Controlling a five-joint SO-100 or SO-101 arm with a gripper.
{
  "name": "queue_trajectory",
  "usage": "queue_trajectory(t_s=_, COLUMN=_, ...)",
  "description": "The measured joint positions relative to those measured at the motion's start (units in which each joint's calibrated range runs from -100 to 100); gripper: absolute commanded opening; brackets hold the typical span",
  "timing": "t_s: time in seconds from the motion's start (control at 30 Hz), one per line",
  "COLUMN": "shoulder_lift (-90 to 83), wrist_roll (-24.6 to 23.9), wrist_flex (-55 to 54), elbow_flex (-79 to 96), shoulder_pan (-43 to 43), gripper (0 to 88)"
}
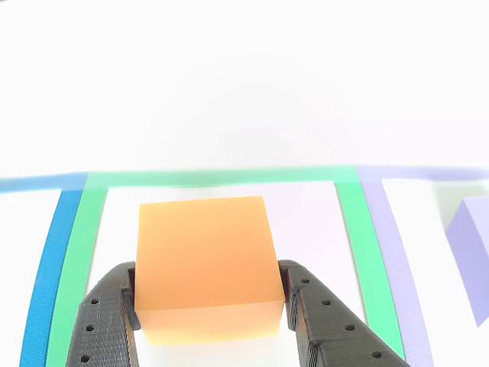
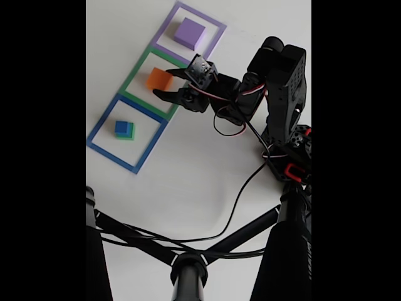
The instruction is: Tower of hanoi
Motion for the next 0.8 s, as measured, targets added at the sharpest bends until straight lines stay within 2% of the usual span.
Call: queue_trajectory(t_s=0.8, shoulder_lift=5.5, wrist_roll=0.0, wrist_flex=-4.4, elbow_flex=-2.3, shoulder_pan=1.3, gripper=29.3)
